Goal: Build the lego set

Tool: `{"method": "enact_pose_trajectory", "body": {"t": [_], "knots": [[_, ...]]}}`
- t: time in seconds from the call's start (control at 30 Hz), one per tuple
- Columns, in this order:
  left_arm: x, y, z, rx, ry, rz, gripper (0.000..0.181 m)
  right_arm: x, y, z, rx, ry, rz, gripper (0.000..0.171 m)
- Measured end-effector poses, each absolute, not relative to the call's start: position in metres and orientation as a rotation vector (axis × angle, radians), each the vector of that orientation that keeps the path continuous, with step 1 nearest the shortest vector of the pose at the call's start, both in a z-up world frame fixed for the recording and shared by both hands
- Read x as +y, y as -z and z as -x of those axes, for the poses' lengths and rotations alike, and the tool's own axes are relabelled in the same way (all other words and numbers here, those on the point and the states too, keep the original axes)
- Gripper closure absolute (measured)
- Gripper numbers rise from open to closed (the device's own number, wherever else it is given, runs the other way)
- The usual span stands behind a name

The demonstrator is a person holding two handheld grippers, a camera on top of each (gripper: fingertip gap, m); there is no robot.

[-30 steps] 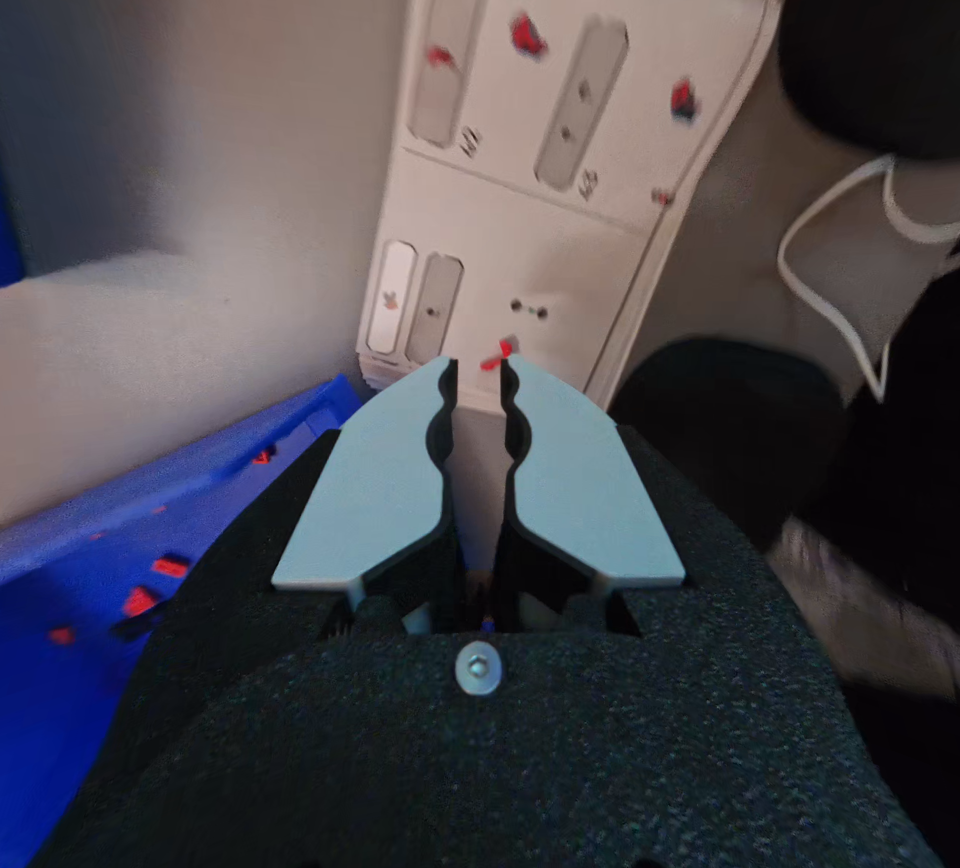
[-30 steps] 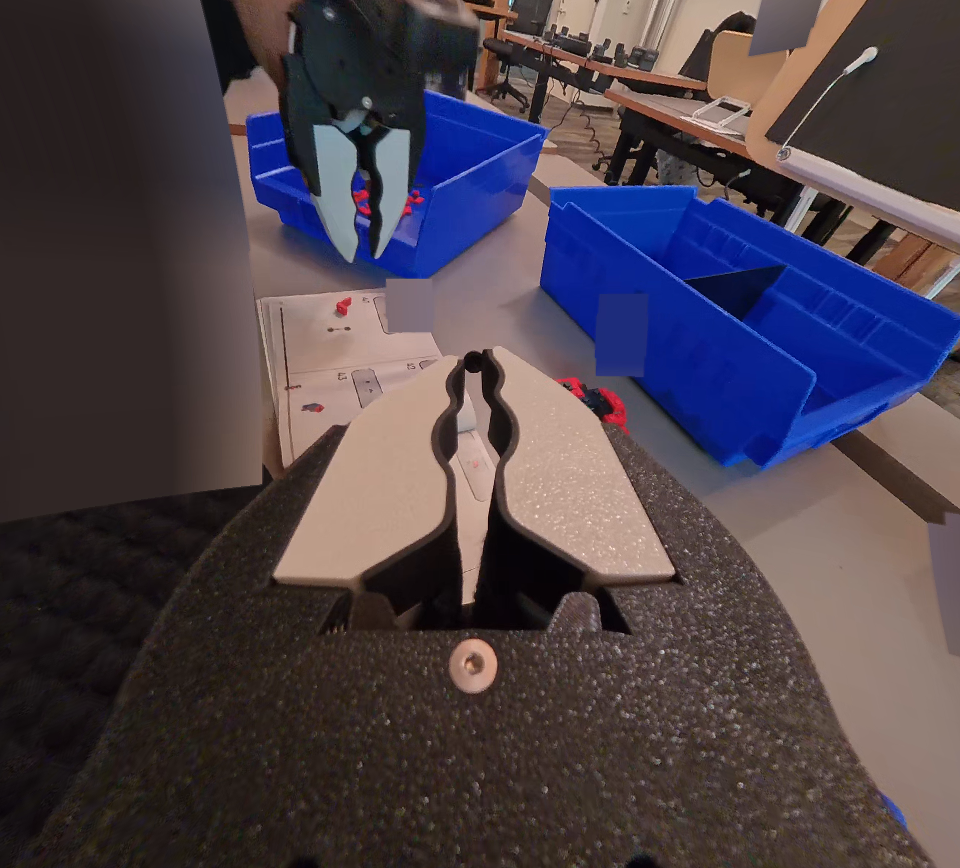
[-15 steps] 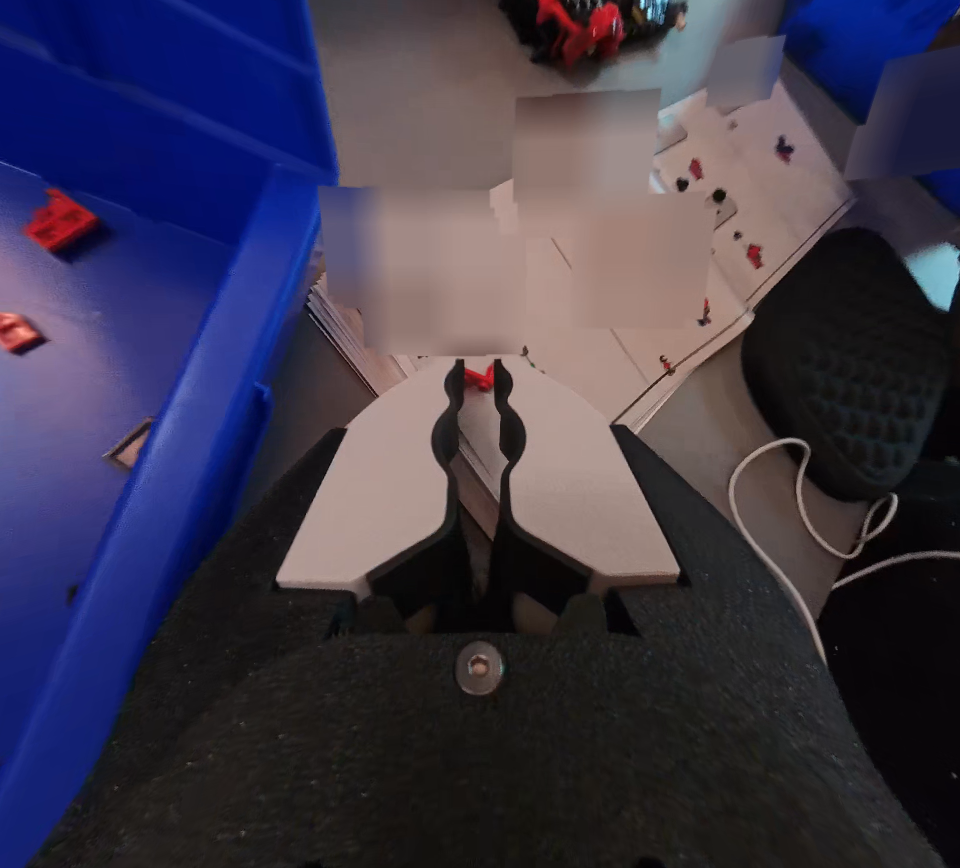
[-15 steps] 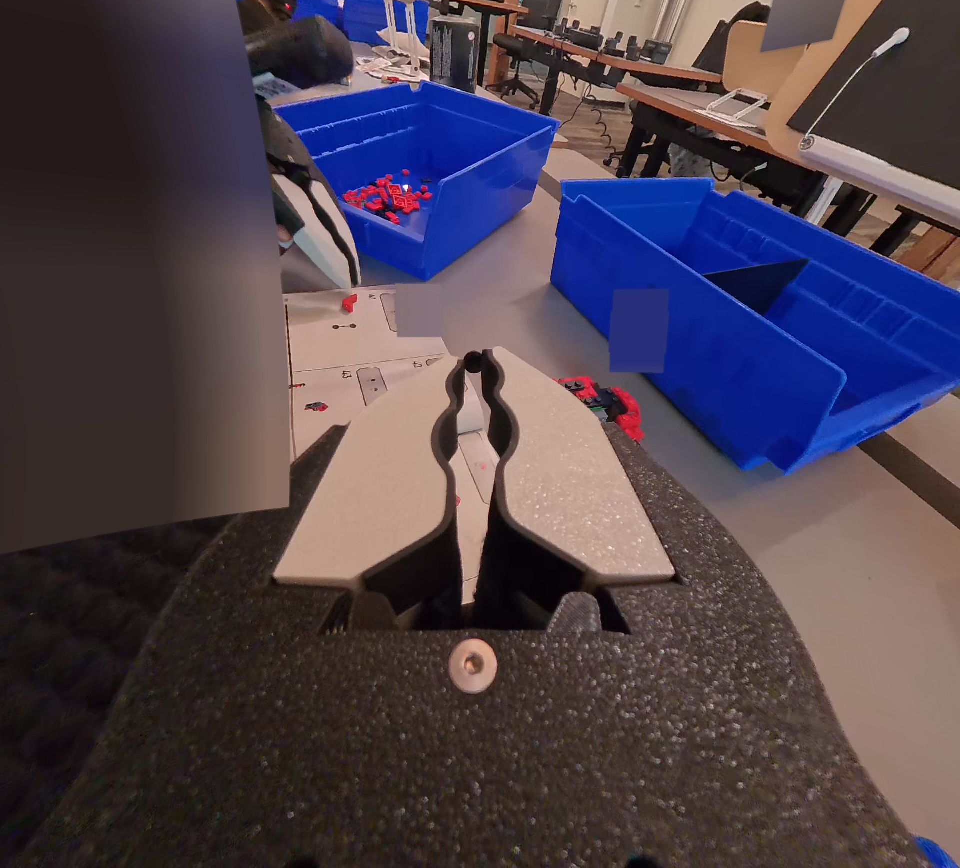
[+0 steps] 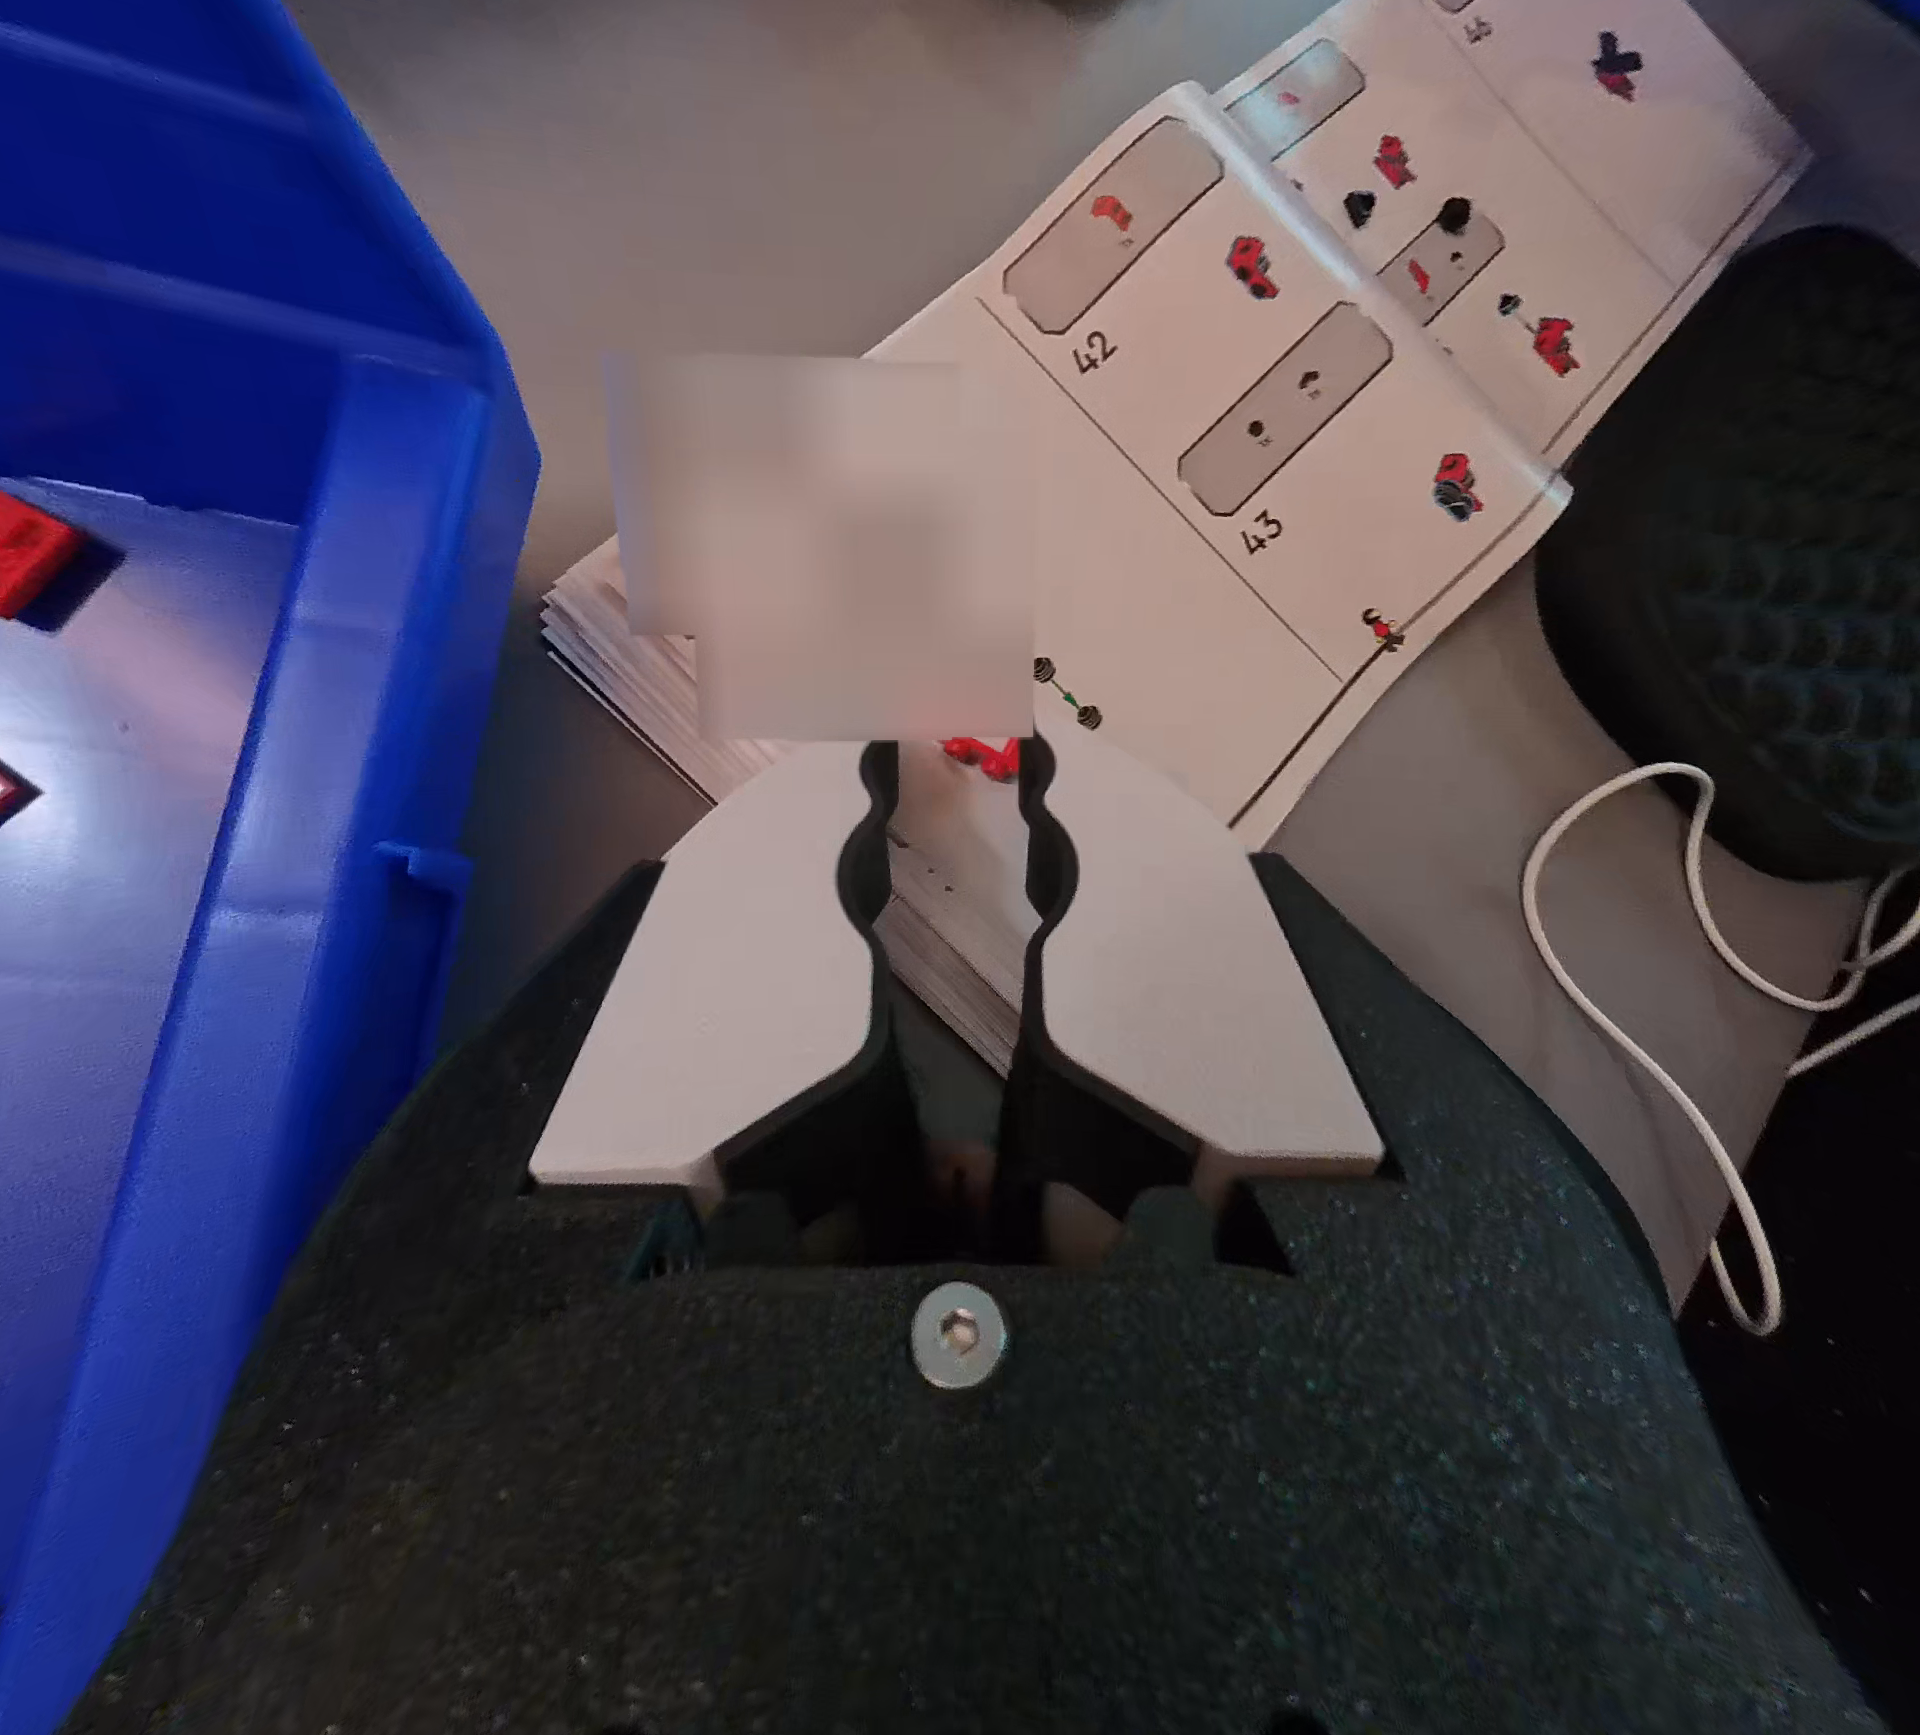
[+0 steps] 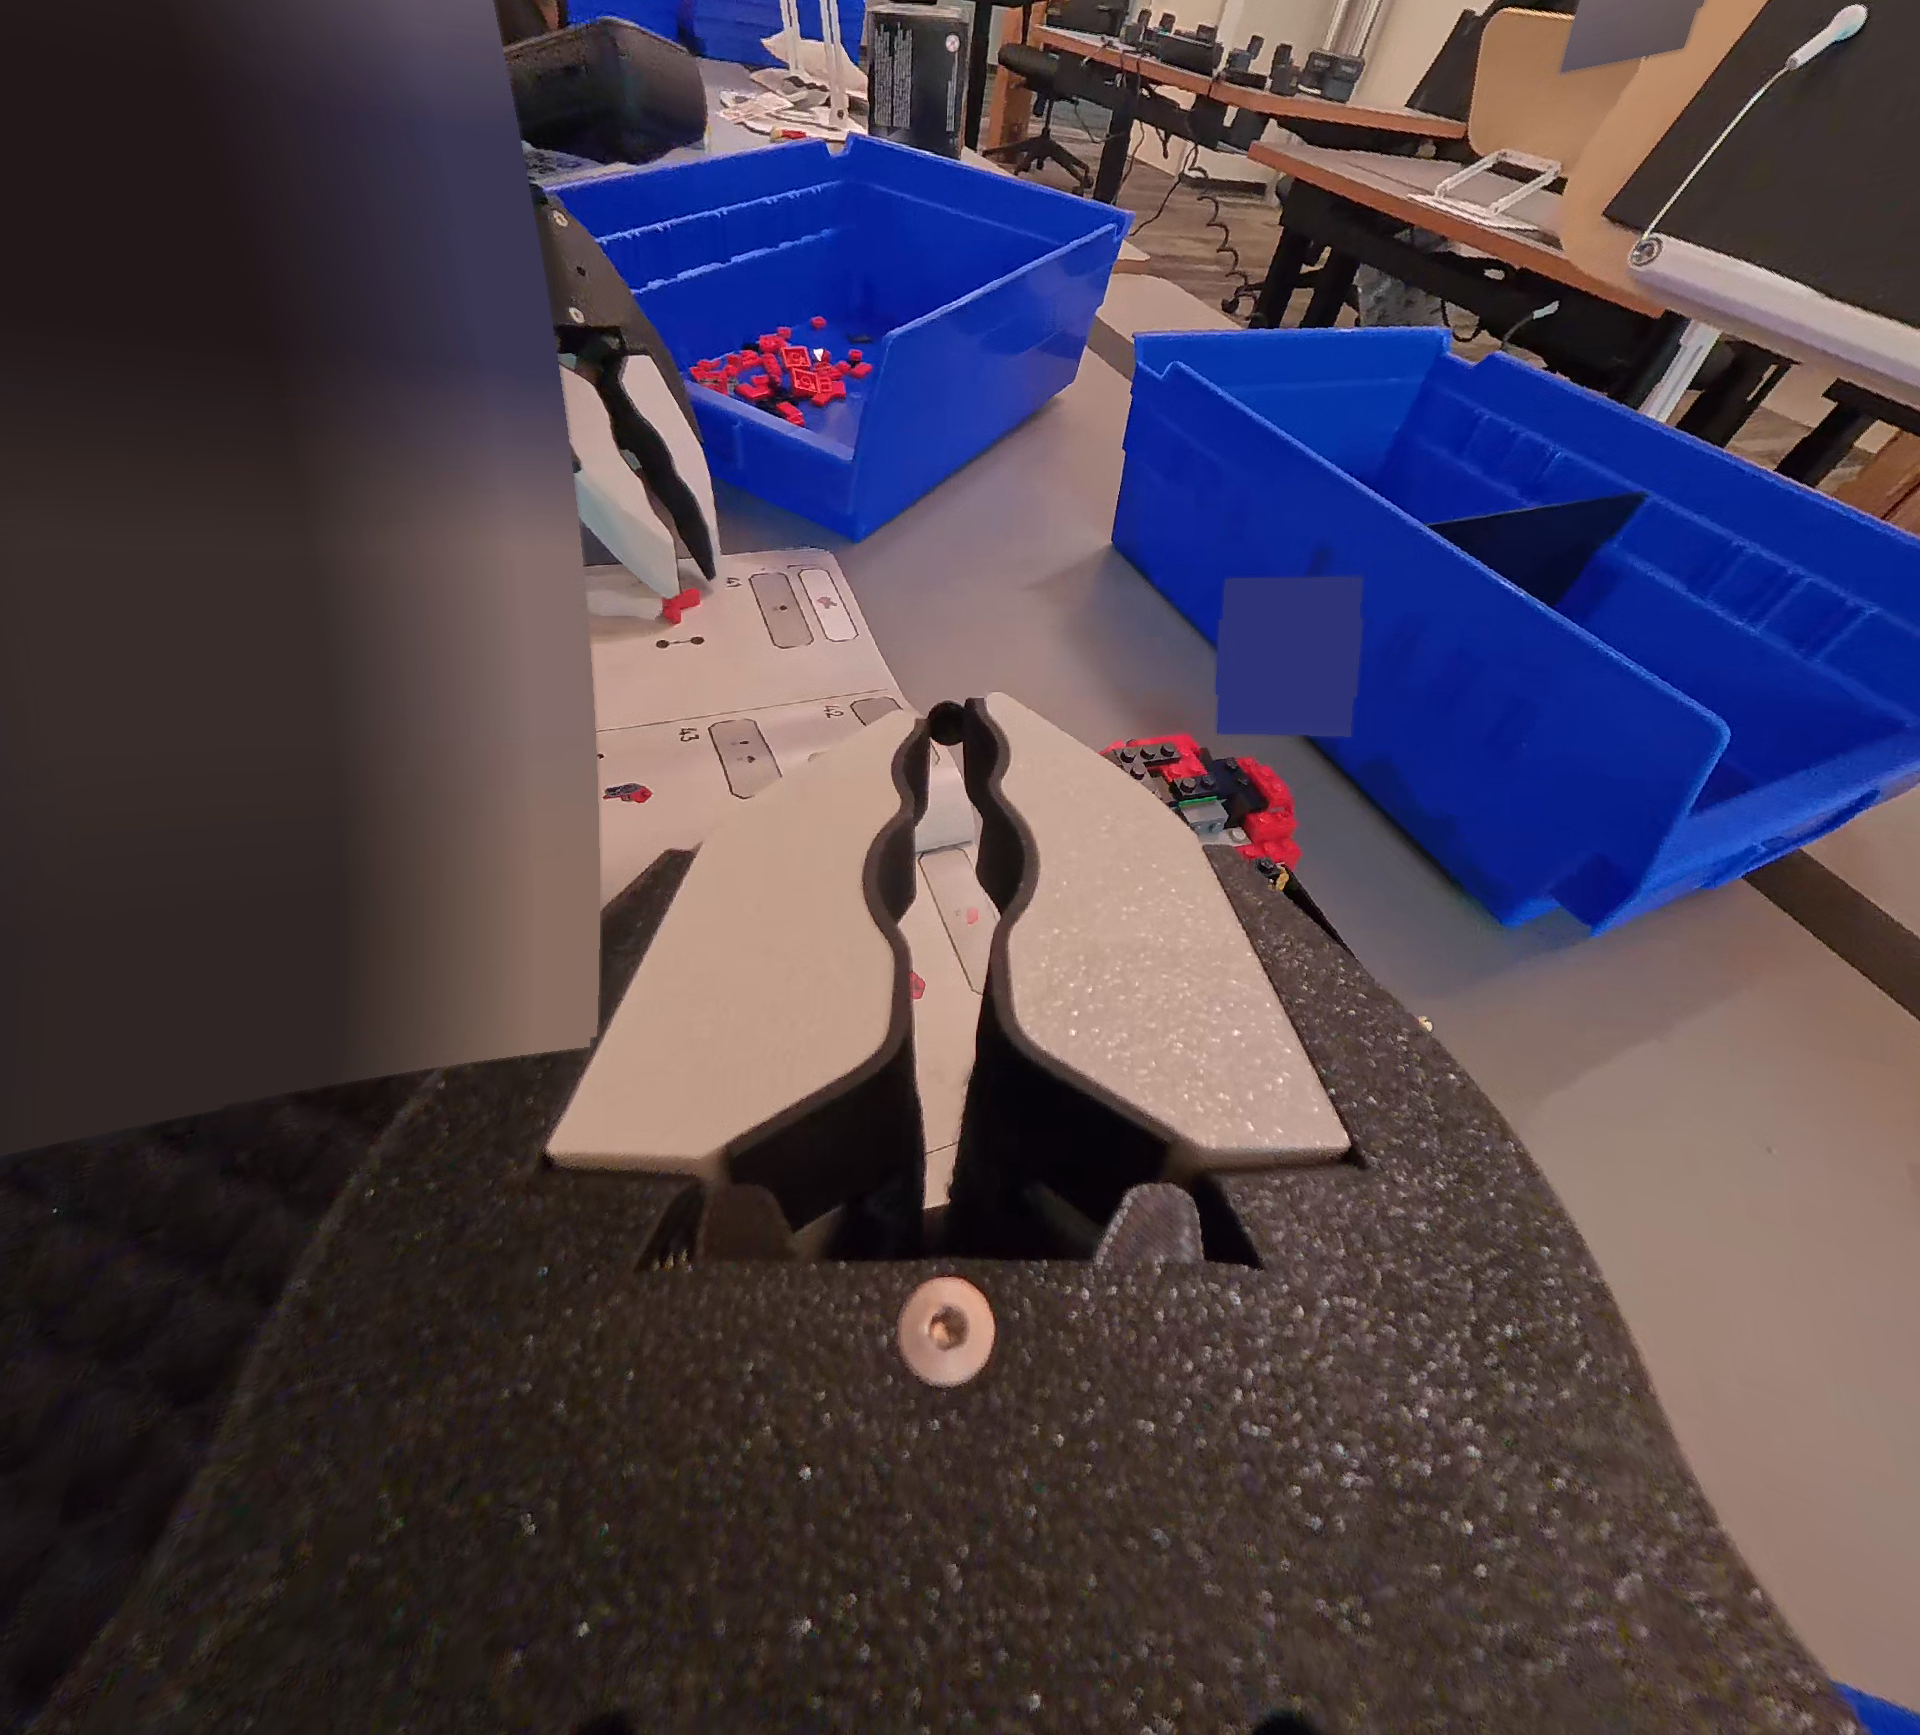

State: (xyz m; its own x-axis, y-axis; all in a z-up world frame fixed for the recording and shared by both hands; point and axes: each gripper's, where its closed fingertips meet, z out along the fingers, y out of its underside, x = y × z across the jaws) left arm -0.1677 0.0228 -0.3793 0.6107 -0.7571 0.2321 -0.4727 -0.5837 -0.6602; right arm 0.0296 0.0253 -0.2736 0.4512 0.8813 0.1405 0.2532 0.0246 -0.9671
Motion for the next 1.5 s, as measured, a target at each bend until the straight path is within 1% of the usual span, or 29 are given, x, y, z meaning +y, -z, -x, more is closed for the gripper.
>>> {"method": "enact_pose_trajectory", "body": {"t": [0.13, 0.27, 0.5, 0.8, 0.93, 1.1, 1.27, 1.4, 1.5], "knots": [[0.018, 0.382, 0.168, 0.998, 0.698, 2.298, 0.160, 0.025, 0.275, -0.028, -1.050, -0.659, 1.510, 0.164], [0.018, 0.384, 0.168, 1.013, 0.688, 2.306, 0.166, 0.024, 0.275, -0.026, -1.060, -0.659, 1.508, 0.164], [0.022, 0.378, 0.170, 0.918, 0.776, 2.307, 0.166, 0.024, 0.279, -0.026, -1.070, -0.650, 1.518, 0.164], [0.023, 0.383, 0.170, 0.915, 0.762, 2.336, 0.165, 0.025, 0.281, -0.026, -1.072, -0.650, 1.523, 0.164], [0.019, 0.384, 0.169, 0.956, 0.751, 2.329, 0.160, 0.025, 0.281, -0.026, -1.073, -0.650, 1.524, 0.164], [0.019, 0.385, 0.168, 0.982, 0.716, 2.317, 0.160, 0.025, 0.281, -0.025, -1.075, -0.650, 1.523, 0.164], [0.012, 0.386, 0.164, 1.055, 0.733, 2.306, 0.175, 0.025, 0.281, -0.025, -1.076, -0.650, 1.523, 0.164], [0.008, 0.385, 0.162, 1.116, 0.725, 2.267, 0.175, 0.024, 0.281, -0.025, -1.077, -0.654, 1.523, 0.164], [0.004, 0.375, 0.158, 1.156, 0.774, 2.179, 0.175, 0.022, 0.281, -0.022, -1.087, -0.673, 1.523, 0.164]]}}
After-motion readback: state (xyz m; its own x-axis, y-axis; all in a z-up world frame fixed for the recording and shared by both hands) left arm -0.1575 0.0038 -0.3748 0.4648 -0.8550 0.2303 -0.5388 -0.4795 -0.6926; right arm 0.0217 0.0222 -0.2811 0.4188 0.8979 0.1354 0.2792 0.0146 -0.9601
